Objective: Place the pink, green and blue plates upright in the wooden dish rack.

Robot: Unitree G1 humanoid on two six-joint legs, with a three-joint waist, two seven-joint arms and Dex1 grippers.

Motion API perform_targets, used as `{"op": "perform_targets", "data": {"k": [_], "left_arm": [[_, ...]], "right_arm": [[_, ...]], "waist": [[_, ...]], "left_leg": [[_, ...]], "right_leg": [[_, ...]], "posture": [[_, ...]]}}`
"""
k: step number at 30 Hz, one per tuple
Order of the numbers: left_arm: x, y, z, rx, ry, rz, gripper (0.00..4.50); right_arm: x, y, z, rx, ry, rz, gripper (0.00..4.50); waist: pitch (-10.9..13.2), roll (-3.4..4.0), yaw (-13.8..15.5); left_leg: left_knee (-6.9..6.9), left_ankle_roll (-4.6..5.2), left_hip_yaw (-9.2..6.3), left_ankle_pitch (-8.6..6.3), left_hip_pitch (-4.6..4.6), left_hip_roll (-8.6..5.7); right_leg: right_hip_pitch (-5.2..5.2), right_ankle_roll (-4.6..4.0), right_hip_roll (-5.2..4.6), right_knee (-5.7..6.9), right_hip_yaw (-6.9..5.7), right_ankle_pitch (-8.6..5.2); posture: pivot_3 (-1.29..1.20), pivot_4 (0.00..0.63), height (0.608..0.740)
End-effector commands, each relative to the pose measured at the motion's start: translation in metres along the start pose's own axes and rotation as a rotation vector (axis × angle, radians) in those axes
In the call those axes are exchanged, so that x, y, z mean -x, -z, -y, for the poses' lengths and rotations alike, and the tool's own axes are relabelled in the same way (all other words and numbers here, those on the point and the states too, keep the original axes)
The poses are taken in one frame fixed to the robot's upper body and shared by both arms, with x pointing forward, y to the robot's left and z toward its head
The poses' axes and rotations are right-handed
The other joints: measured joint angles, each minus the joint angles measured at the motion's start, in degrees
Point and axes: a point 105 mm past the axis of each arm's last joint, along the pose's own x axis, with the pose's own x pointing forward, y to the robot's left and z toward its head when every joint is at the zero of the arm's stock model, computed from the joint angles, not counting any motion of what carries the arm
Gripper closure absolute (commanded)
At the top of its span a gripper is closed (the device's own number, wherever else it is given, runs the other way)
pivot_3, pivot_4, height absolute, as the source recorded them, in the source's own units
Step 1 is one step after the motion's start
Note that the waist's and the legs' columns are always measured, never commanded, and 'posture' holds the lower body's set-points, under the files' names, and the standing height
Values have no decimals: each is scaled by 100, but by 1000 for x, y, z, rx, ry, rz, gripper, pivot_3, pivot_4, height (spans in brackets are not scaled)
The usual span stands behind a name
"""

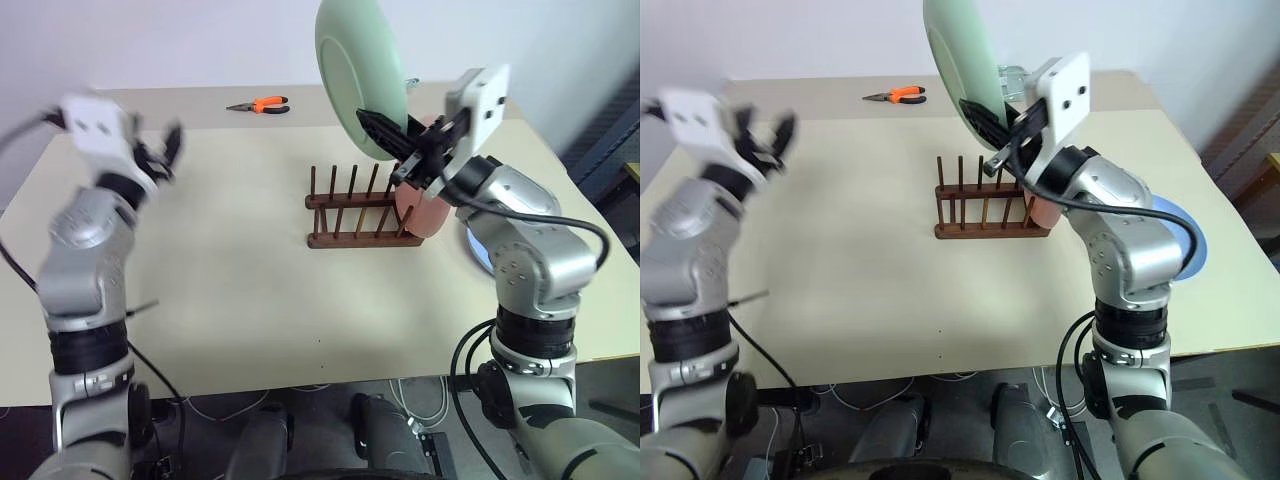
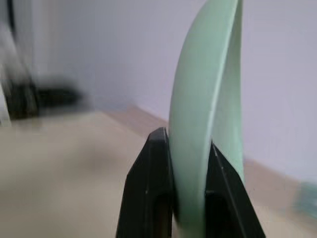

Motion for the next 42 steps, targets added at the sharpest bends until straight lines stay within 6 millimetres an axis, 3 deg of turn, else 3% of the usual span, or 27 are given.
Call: {"op": "perform_targets", "data": {"k": [1,5,8,15,20,24,42], "left_arm": [[12,1,36,-7,226,38,1544],[35,18,72,16,467,-26,1544],[43,26,85,34,538,-56,1544],[45,27,97,76,577,-67,1544],[49,33,105,61,618,-99,1544],[49,33,108,65,628,-100,1544],[47,33,116,63,653,-97,1544]], "right_arm": [[6,-5,2,-182,79,-2,4500],[10,5,9,-321,193,-41,4500],[11,8,10,-363,230,-58,4500],[12,8,19,-388,317,-69,4500],[13,-13,26,-394,332,7,4500],[13,-18,25,-402,339,18,4500],[14,20,30,-473,474,-144,4500]], "waist": [[2,3,-14],[4,12,-24],[1,24,-26],[0,28,-27],[1,30,-31],[0,31,-44],[2,35,-42]], "left_leg": [[-2,0,1,0,1,2],[-10,1,11,0,-9,4],[-9,2,14,0,-14,4],[-7,4,16,0,-12,4],[-7,5,17,0,-12,4],[-8,7,17,-1,-11,6],[-8,8,18,-1,-12,6]], "right_leg": [[-3,-1,0,2,0,0],[-25,-5,0,7,5,1],[-33,-7,0,9,5,3],[-28,-5,1,8,4,3],[-28,-4,2,8,4,4],[-28,-5,2,8,4,3],[-28,-6,2,5,4,2]], "posture": [[0,150,740],[0,150,740],[0,150,740],[0,150,740],[0,150,740],[0,150,740],[0,150,740]]}}
